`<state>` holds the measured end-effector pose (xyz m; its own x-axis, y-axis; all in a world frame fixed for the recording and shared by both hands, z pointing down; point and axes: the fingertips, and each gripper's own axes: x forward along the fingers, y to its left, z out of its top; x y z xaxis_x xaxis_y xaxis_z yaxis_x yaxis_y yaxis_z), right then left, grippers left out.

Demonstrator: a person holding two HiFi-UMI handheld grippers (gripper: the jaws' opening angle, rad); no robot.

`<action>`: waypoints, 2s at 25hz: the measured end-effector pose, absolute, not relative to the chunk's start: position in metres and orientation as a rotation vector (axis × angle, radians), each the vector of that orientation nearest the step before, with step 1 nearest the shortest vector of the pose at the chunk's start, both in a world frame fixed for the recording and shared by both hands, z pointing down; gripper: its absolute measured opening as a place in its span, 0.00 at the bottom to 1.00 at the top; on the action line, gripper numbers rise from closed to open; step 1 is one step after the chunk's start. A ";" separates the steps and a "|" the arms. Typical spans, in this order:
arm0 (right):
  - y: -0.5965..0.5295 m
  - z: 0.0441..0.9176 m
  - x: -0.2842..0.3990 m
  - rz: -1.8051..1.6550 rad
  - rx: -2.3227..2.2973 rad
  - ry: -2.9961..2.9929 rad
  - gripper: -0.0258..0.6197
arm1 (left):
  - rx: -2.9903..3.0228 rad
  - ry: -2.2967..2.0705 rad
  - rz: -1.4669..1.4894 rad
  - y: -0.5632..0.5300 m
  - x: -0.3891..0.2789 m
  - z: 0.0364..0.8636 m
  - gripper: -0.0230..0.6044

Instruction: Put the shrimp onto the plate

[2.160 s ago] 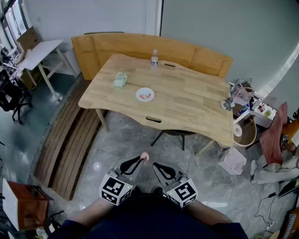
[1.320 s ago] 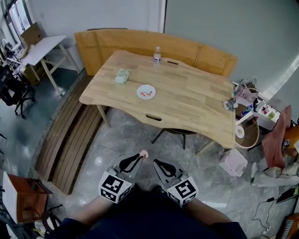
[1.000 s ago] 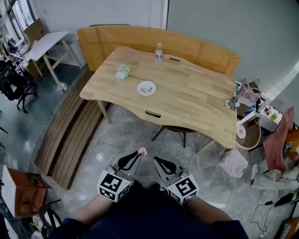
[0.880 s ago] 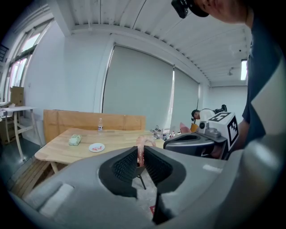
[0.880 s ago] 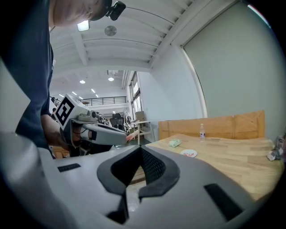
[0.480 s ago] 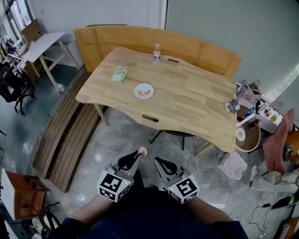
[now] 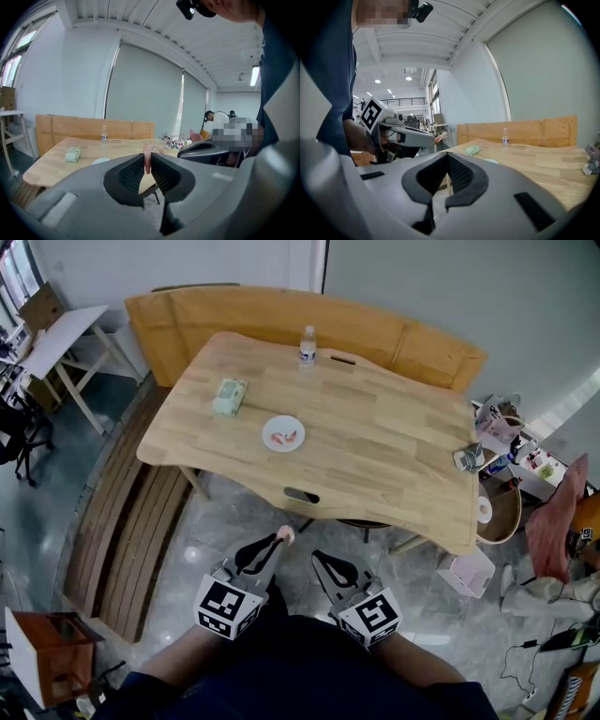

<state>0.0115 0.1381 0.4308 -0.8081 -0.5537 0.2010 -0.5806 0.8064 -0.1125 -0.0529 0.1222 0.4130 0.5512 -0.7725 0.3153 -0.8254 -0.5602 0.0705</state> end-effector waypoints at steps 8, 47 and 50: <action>0.067 0.424 -0.026 0.261 0.970 -2.802 0.06 | 2.617 -1.291 0.394 0.044 -0.092 0.413 0.11; -0.100 0.431 -0.024 0.333 0.961 -2.809 0.05 | 2.629 -1.296 0.587 -0.160 -0.105 0.467 0.11; -0.103 0.435 -0.021 0.349 0.956 -2.802 0.06 | 2.624 -1.304 0.616 -0.171 -0.108 0.480 0.11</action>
<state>-0.0211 -0.1034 0.4354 -0.7829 -0.5800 0.2250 -0.6175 0.7685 -0.1676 -0.1079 -0.1709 0.4801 0.5386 -0.7289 0.4226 -0.7893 -0.6120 -0.0496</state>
